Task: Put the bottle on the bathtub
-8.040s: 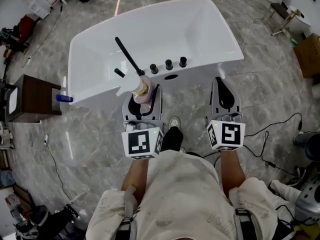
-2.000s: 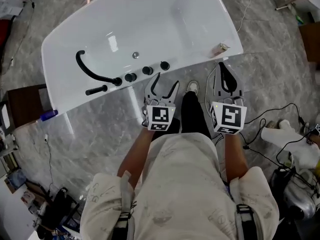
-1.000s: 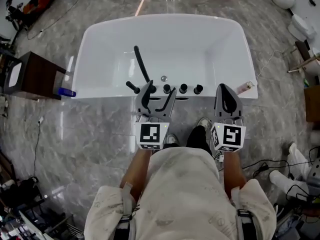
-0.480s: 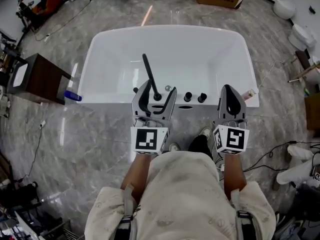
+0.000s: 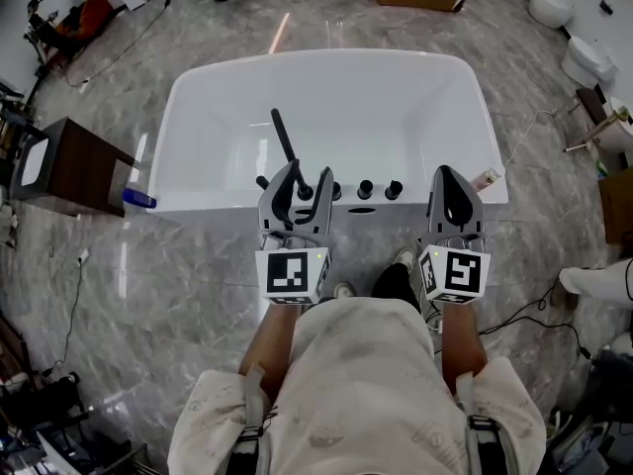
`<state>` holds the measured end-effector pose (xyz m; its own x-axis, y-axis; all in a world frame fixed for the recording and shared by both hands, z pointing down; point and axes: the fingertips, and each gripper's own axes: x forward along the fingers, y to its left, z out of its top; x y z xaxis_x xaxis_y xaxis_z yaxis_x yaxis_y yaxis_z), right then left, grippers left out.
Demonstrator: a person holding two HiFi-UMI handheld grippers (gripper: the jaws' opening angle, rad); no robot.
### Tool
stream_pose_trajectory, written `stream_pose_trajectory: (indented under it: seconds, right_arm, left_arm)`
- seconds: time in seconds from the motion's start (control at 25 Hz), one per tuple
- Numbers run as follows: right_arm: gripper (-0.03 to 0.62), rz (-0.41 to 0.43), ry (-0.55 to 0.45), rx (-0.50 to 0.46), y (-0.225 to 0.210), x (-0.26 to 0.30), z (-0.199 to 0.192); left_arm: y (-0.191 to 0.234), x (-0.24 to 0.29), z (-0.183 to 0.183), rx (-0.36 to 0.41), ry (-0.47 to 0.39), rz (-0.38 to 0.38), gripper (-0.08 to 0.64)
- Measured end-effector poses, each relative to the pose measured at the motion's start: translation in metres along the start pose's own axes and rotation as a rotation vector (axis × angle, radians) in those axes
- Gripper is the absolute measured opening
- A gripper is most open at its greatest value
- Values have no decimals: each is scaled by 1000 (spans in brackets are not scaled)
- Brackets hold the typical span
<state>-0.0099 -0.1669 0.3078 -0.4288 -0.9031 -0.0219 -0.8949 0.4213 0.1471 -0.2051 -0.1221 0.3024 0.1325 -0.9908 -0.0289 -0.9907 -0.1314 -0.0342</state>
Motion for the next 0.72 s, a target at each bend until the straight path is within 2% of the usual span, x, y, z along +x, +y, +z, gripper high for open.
stream_pose_trajectory:
  seconds: [0.2,0.24,0.4,0.72]
  right_arm:
    - [-9,-16,6,2,-6,-2,-3]
    - [-9,-20,7,2,-7,-2,-3]
    - [-9,-26,11,2,-10,-2,-3]
    - [-9,-14,6,-11,-10,-4,-5]
  left_arm:
    - [-7,5,-3,13,-2,-24,21]
    - [-9,5,-3,14,-2,-35,7]
    - [-19,9,-6,13,12,-67,5]
    - [-25,15,-10,20,17,-68,5]
